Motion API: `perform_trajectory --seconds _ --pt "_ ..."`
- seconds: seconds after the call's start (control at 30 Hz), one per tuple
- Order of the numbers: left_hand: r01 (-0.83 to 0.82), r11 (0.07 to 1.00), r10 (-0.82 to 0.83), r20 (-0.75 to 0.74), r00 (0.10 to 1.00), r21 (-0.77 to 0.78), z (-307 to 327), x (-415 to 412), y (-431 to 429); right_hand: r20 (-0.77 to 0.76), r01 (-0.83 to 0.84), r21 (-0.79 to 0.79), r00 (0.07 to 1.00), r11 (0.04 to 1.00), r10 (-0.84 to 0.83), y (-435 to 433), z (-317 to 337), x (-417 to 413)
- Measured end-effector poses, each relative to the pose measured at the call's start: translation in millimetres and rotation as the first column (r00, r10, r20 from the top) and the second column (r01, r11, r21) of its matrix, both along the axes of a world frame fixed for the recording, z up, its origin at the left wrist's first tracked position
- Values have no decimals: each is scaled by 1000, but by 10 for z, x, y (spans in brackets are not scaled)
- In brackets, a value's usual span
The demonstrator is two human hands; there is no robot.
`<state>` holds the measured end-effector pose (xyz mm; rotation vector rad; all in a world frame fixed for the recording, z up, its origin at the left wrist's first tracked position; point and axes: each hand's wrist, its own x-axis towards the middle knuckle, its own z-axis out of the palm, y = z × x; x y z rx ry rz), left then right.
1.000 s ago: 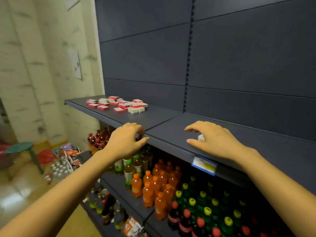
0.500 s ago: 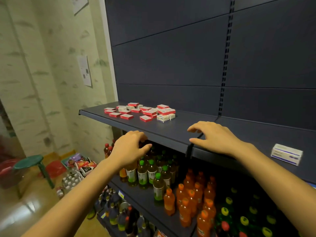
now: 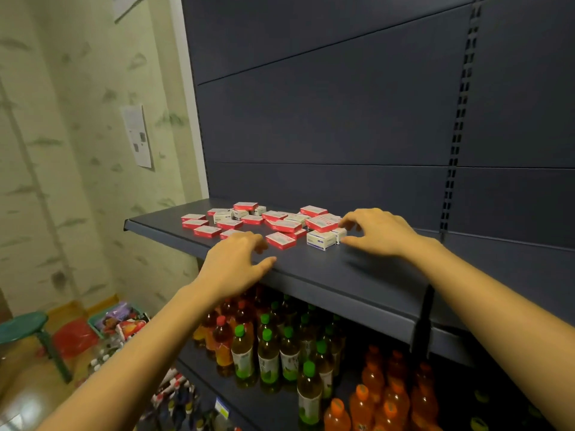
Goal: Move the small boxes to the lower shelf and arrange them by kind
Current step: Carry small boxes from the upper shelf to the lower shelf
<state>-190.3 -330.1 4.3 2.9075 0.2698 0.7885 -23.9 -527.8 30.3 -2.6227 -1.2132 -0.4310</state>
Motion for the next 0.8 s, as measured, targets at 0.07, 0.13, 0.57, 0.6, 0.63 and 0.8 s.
perform_trajectory --seconds 0.07,0.13,0.57,0.6,0.63,0.8 --pt "19 1000 -19 -24 1000 -4 64 177 176 -18 40 -8 999 999 -40 159 36 195" --pt "53 999 -53 -49 997 -6 116 347 342 -26 78 -22 997 997 -78 293 55 372" --pt "282 958 -285 -53 957 -44 121 1416 838 16 299 -96 954 949 -299 699 -71 775" --pt "301 952 -304 -55 951 -45 120 1505 875 25 324 -103 946 940 -324 730 -79 769" --pt "319 947 -322 -60 945 -46 123 1594 911 25 347 -116 938 931 -347 762 -90 762" --pt "419 906 -423 -60 904 -62 163 1992 1063 40 469 -130 883 874 -468 957 -117 711"
